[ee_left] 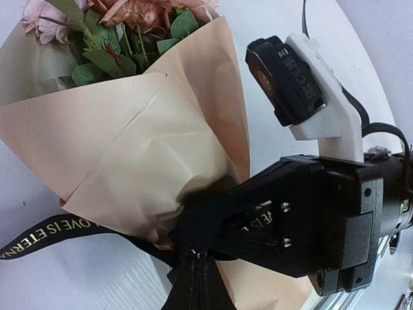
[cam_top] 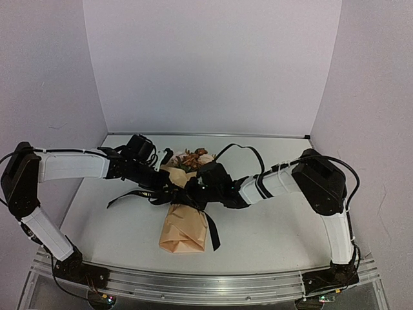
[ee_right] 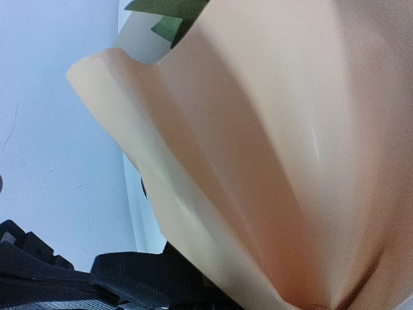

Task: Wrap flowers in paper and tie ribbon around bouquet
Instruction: Tie the half-tied ribbon around the folded bouquet.

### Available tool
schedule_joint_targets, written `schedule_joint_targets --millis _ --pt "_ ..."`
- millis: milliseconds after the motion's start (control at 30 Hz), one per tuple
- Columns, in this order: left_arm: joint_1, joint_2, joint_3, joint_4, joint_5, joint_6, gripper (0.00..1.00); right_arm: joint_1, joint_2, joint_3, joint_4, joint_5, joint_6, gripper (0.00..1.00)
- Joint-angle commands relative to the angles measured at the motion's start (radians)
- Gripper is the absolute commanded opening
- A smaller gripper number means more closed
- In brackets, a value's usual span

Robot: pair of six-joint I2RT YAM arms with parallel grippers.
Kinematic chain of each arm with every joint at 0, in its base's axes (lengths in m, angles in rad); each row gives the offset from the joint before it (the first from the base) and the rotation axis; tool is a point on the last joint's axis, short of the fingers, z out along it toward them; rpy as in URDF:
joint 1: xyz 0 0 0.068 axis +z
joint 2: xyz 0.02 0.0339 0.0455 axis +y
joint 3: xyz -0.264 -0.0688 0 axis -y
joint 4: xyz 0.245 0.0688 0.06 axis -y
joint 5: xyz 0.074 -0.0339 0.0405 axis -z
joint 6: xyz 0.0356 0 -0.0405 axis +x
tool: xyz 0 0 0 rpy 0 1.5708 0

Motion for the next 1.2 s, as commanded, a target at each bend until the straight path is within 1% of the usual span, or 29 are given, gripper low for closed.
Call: schedule_joint_targets --millis 0,267,467,700,900,1067,1167 --pt "-0.009 -0.033 -0.022 0.033 0.034 -0.015 0.02 0.002 -0.009 0.053 0.036 0.004 -0.012 0.0" --pt "-0.024 -0.036 -0.048 0.074 0.057 -0.041 0.02 0.002 0.015 0.047 0.104 -0.017 0.042 0.0" --pt "-0.03 -0.031 -0.063 0.13 0.099 -0.076 0.03 0.002 0.027 -0.003 0.193 -0.021 0.08 0.0" --pt "-0.032 -0.007 -0.085 0.185 0.129 -0.118 0.04 0.0 0.045 -0.049 0.332 -0.047 0.092 0.0" --pt "-0.032 0.026 -0.088 0.197 0.12 -0.138 0.06 -0.005 0.053 -0.057 0.377 -0.072 0.091 0.0" --pt "-0.032 0.046 -0.075 0.201 0.105 -0.148 0.14 -0.01 0.055 -0.068 0.39 -0.085 0.093 0.0" --pt "-0.032 0.045 -0.071 0.204 0.096 -0.15 0.23 -0.014 0.046 -0.08 0.391 -0.088 0.087 0.0"
